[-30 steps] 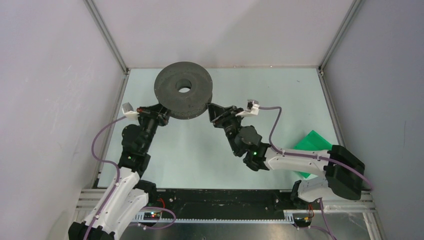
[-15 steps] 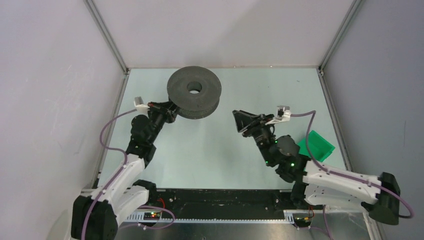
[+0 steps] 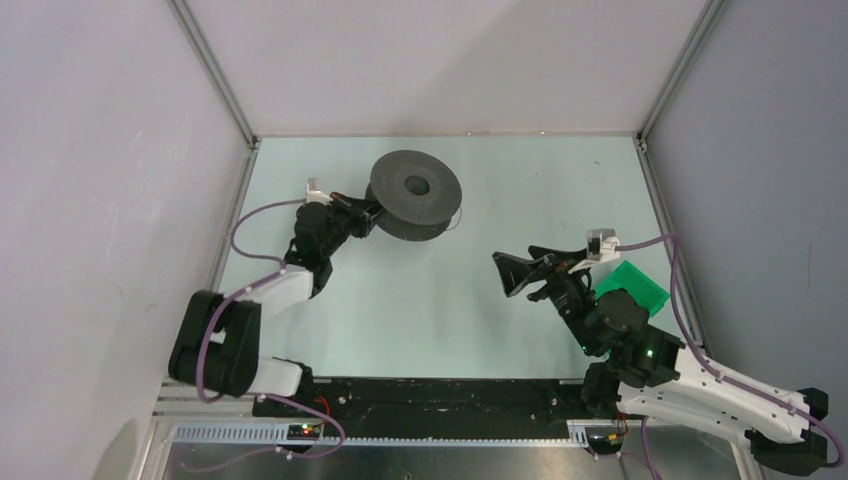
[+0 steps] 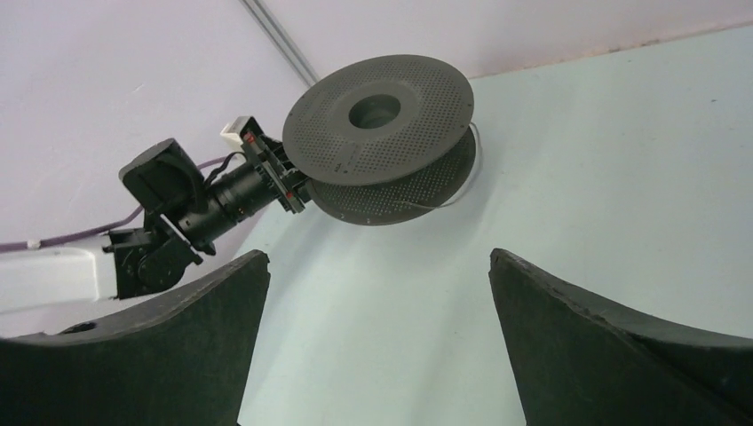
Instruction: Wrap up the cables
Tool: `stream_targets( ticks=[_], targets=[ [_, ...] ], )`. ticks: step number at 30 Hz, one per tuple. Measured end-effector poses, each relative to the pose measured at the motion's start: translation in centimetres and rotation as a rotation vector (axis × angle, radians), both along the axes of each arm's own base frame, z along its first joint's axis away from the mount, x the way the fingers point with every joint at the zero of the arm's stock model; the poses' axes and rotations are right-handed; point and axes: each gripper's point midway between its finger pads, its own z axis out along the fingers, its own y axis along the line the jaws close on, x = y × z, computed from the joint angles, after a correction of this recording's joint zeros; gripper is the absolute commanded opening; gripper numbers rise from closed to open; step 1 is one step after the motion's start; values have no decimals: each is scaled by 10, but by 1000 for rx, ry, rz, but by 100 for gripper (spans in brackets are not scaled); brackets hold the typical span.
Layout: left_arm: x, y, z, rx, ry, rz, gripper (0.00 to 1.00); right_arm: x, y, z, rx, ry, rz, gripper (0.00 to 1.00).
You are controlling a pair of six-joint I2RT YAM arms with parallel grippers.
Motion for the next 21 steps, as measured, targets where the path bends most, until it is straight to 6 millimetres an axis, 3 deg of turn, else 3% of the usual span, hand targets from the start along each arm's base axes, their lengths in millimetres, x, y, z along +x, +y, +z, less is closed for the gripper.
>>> stream_targets(
  ticks=[7, 14, 21],
  targets=[
    [30, -18, -27, 35, 0, -71, 0, -6, -24, -14, -53, 30, -32, 99],
    [51, -33, -69, 20, 40, -128, 0, -5, -31, -28, -130, 42, -55, 99],
    [75, -46, -85, 7, 39, -159, 2, -2, -36, -40, -187, 54, -76, 99]
  ],
)
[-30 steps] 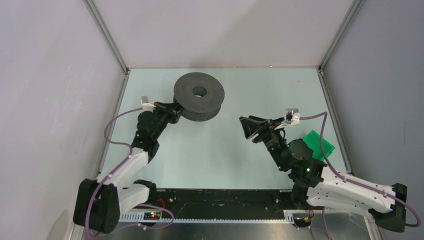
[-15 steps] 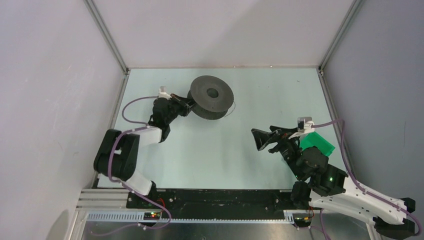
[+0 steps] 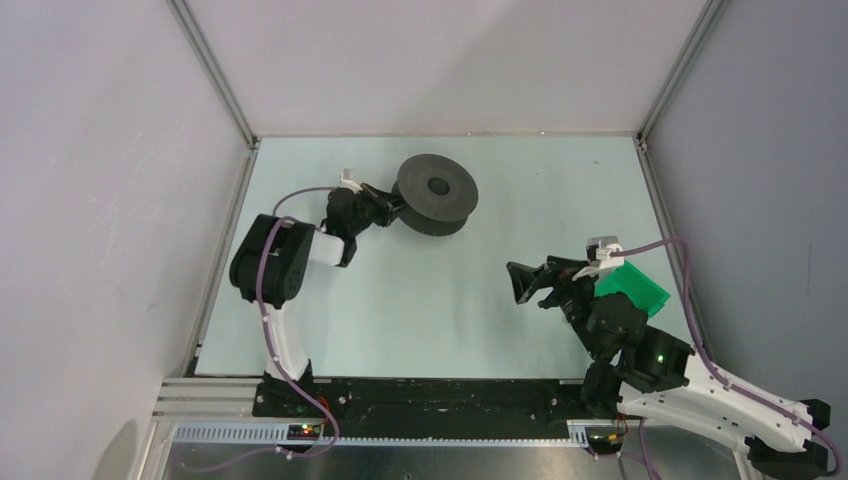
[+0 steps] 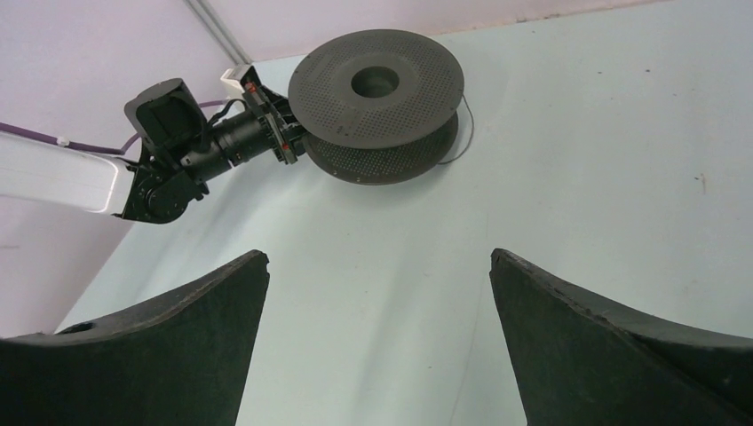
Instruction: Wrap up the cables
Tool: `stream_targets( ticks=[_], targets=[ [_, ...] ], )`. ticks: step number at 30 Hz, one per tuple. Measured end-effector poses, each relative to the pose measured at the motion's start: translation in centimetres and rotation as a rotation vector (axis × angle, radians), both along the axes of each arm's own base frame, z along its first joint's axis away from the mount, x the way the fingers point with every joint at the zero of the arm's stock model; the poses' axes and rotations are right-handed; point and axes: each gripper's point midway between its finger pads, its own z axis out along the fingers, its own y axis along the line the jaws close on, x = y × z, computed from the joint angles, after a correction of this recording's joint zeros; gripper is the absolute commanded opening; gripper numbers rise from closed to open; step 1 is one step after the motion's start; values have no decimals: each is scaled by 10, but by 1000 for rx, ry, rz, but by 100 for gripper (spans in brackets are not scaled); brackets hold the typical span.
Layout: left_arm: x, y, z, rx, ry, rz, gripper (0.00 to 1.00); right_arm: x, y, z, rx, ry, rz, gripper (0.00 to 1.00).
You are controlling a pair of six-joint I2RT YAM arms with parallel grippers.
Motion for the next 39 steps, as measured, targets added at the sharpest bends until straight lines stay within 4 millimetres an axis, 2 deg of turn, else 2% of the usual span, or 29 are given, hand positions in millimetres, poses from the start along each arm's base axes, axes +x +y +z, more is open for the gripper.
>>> stream_targets(
  ticks=[6, 11, 14, 19, 23, 25, 29, 31, 34, 37, 39],
  targets=[
    [19, -9, -15, -11, 11, -25, 3, 7, -8, -4, -16, 4, -41, 99],
    [21, -8, -26, -10, 29, -34, 3, 12, -7, -10, -35, 15, -53, 99],
    [21, -1, -30, -8, 35, -25, 3, 14, -5, -15, -51, 25, -53, 99],
    [19, 23, -46, 19, 60, 14, 2, 15, -4, -17, -53, 29, -44, 99],
    [21, 33, -45, 22, 51, 27, 1, 23, -6, -24, -46, 28, -68, 99],
    [21, 34, -42, 27, 41, 27, 1, 34, -10, -32, -49, 39, -90, 97],
    [17, 33, -41, 28, 32, 9, 1, 73, -22, -49, -19, 93, -124, 76],
    [14, 34, -42, 25, 37, -3, 1, 99, -30, -54, 41, 123, -120, 64],
    [12, 37, -42, 20, 42, -12, 1, 135, -39, -73, 125, 196, -107, 62],
    [13, 43, -40, 12, 34, -16, 1, 158, -26, -106, 160, 327, -24, 60],
    [14, 47, -38, 8, 26, -17, 1, 169, -16, -115, 174, 372, 28, 58]
  ],
)
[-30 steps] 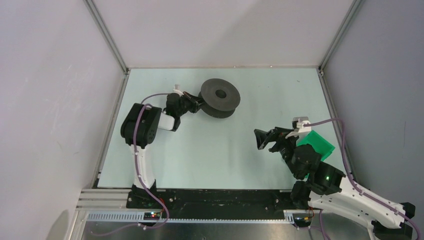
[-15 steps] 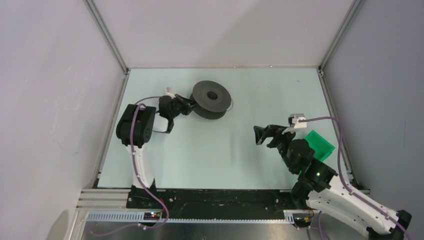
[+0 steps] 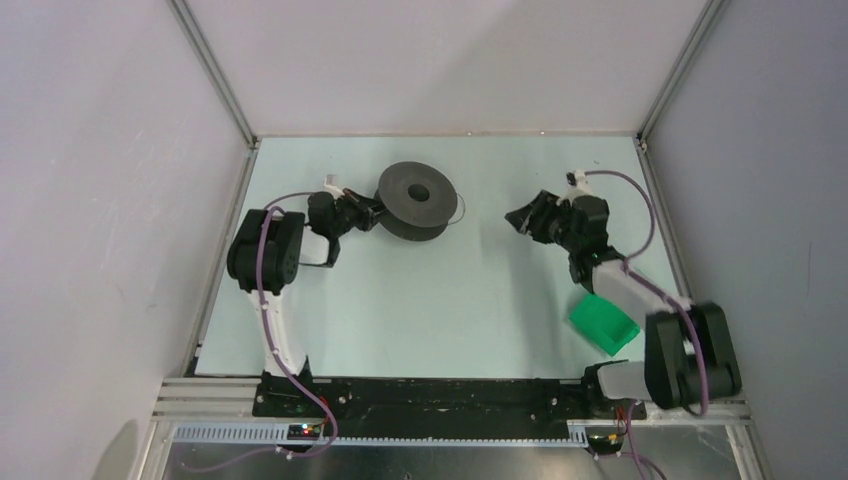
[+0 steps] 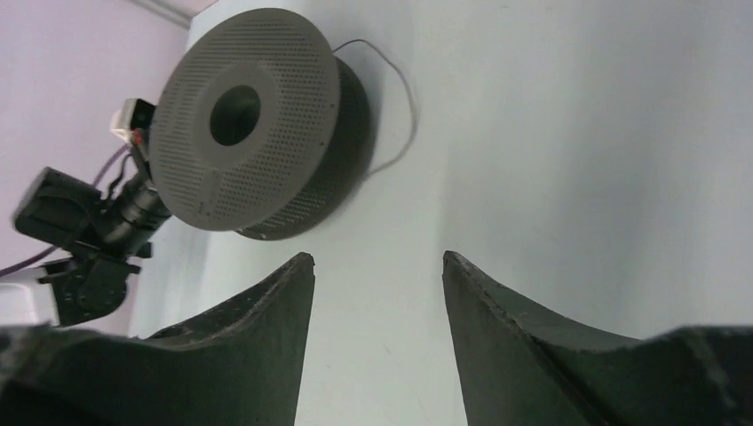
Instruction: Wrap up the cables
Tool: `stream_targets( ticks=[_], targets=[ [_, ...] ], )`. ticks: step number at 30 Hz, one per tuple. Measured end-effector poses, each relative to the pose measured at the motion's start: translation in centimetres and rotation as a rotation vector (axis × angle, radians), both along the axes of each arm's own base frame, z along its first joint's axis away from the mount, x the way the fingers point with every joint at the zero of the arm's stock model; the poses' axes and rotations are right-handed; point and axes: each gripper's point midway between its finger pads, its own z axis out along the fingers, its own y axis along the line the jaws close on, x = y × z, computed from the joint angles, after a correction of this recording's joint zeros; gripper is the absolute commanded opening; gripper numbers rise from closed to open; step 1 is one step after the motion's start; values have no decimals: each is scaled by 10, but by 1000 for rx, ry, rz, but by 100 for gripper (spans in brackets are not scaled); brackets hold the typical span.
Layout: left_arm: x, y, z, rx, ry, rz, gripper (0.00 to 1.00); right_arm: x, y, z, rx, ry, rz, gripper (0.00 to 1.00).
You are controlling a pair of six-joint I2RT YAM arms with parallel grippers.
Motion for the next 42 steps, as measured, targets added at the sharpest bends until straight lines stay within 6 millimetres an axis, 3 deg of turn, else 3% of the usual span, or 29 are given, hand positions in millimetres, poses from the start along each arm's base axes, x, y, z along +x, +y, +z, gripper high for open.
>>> stream_targets(
  ticks=[6, 11, 16, 22, 35, 37, 39, 42],
  targets=[
    [-2, 4, 3, -12, -9, -23, 1, 52, 38, -10, 73, 43, 140, 56],
    [-5, 1, 4, -21, -18, -49, 1, 83, 70, -40, 90, 101, 230, 55],
    [-6, 3, 3, -25, -17, -58, 1, 100, 93, -72, 72, 152, 270, 55],
    [-4, 6, 5, -27, -30, -55, 1, 116, 109, -94, 54, 188, 284, 56],
    [-3, 11, 3, -27, -27, -46, 1, 137, 128, -113, -24, 308, 260, 56],
    [-2, 13, 3, -27, -27, -44, 1, 137, 131, -118, -21, 327, 261, 54],
    [-2, 14, 3, -28, -27, -42, 1, 139, 132, -118, -19, 342, 259, 45],
    [-2, 15, 3, -28, -27, -41, 1, 141, 132, -123, -20, 359, 255, 15]
  ],
)
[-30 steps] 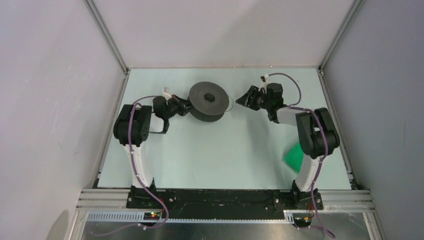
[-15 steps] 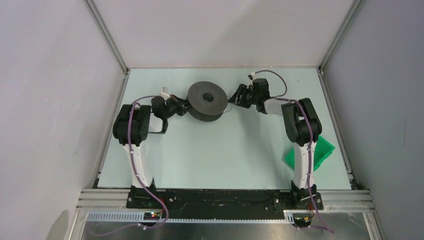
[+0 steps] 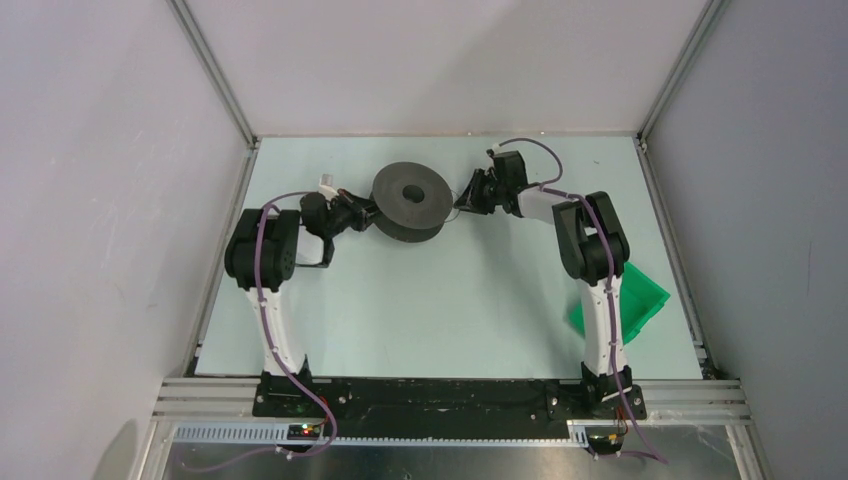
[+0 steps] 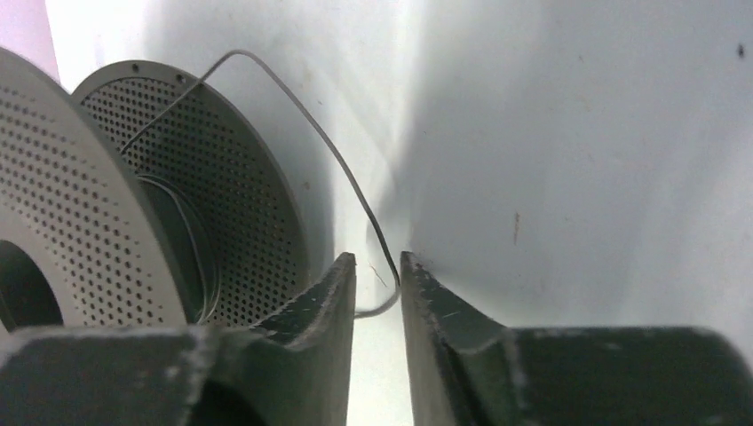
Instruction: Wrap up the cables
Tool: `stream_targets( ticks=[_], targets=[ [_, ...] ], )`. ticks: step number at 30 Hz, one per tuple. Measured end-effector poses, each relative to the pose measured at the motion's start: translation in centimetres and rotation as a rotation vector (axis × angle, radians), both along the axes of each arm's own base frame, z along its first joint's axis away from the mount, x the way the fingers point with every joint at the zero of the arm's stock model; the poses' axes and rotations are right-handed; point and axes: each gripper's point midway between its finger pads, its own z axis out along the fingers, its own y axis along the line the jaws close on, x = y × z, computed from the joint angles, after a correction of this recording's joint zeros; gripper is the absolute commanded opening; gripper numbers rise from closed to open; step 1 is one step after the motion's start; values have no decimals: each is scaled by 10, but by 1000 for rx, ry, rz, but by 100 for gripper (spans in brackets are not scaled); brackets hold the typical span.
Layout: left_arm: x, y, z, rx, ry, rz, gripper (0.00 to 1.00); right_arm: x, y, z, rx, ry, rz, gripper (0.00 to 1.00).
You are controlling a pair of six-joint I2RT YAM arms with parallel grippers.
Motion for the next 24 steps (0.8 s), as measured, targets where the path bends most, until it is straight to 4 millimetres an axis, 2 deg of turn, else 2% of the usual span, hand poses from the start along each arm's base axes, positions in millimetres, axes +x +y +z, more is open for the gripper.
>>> stream_targets(
  ticks=[2, 3, 9, 12, 19, 24],
  targets=[
    [0, 0, -1, 0, 0, 0, 1, -4, -2, -4, -4, 26, -4, 2],
    [0, 0, -1, 0, 2, 1, 1, -6, -3, -7, -1, 35, -7, 0],
    [0, 0, 0, -7, 2, 2, 1, -25, -8, -8, 96, 95, -9, 0],
    [1, 0, 2, -15, -3, 4, 1, -36, -5, 2, 161, 116, 3, 0],
    [1, -2, 6, -23, -17, 2, 1, -56, 8, 40, 303, 103, 42, 0],
    [1, -3, 10, -36, -25, 5, 2, -70, 16, 45, 361, 118, 55, 0]
  ],
)
